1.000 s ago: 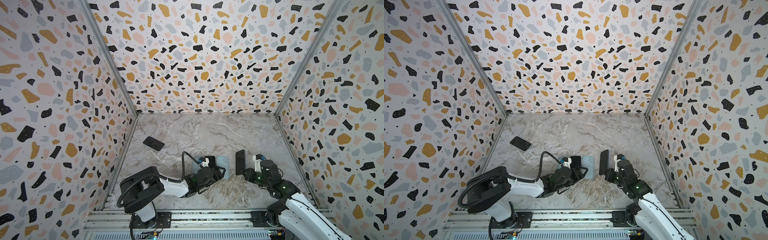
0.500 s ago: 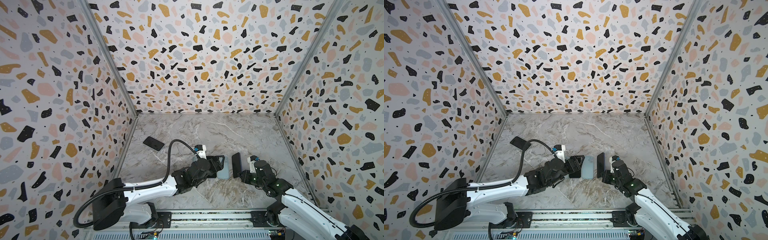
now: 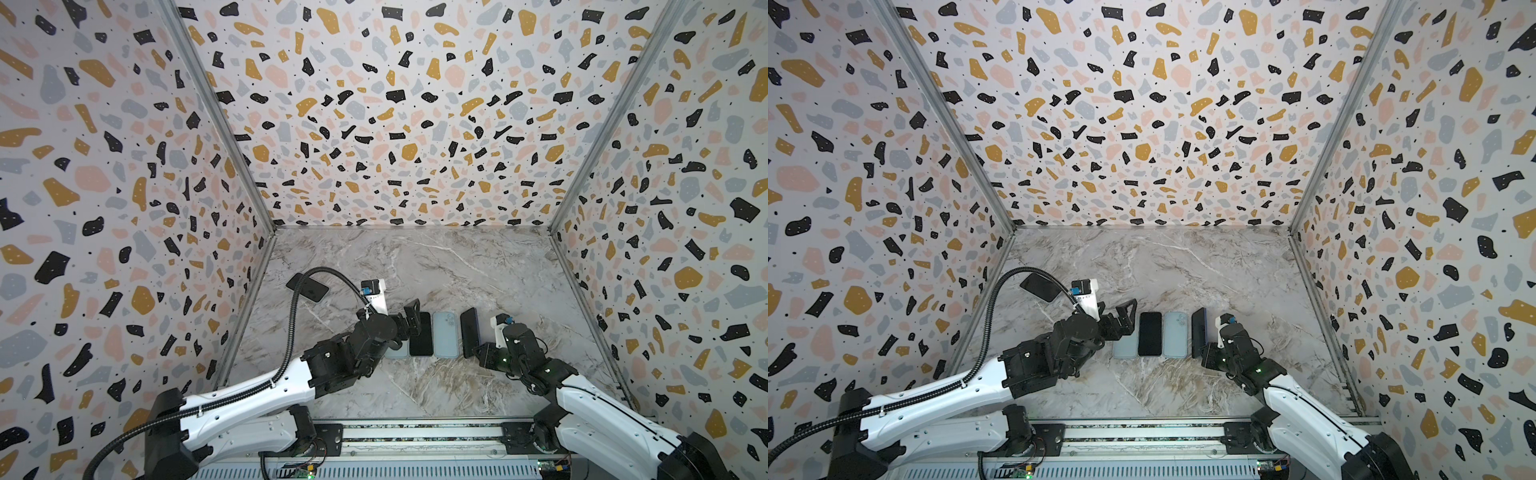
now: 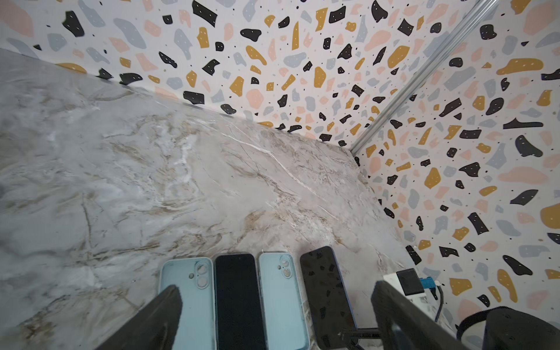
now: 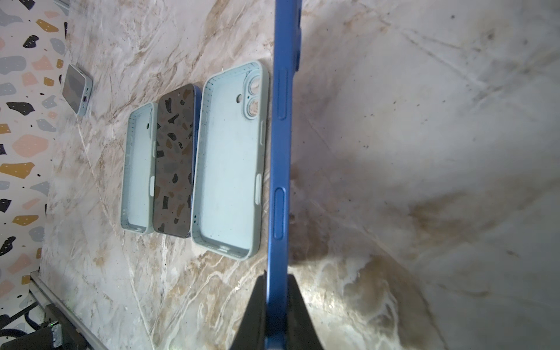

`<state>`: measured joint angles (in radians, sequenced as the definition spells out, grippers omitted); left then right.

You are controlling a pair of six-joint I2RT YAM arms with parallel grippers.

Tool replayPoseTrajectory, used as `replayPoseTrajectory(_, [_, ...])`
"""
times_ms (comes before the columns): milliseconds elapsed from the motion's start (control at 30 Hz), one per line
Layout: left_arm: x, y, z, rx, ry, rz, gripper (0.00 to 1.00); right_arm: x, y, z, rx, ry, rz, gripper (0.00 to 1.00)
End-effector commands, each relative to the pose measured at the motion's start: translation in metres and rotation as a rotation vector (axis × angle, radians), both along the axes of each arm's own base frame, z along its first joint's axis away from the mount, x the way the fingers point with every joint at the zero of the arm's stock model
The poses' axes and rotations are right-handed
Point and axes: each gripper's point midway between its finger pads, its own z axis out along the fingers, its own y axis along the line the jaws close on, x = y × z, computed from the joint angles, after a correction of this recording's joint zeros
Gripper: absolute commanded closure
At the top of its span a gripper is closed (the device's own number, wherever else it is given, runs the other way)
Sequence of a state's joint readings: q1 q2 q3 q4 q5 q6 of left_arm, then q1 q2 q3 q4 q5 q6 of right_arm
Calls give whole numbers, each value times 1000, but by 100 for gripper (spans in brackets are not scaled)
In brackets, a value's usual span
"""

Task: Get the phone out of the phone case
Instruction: 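Open the left gripper to set the mint case beside the other cases, then lower the blue phone beside the cases with the right gripper while left hovers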

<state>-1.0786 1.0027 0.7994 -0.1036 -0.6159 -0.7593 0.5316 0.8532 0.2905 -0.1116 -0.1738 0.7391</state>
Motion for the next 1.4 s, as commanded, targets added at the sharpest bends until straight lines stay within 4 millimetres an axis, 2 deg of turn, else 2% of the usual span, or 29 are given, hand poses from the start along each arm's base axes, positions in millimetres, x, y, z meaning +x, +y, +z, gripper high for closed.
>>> replayPoseTrajectory(0, [2,18,9,51,-30,46,0,11,11,17,49,-73,20,100])
replayPoseTrajectory(167, [3,35,7,88,-26,94,0,10,15,15,69,-58,31,100])
replayPoseTrajectory(400, [3,47,-2,87,-13,117,0,11,22,11,83,-33,51,100])
replayPoseTrajectory(733, [3,55,-13,96,4,135,0,16,31,12,119,-25,67,100])
replayPoseTrajectory(1367, [2,68,-19,90,5,172,0,14,60,14,244,10,114,100])
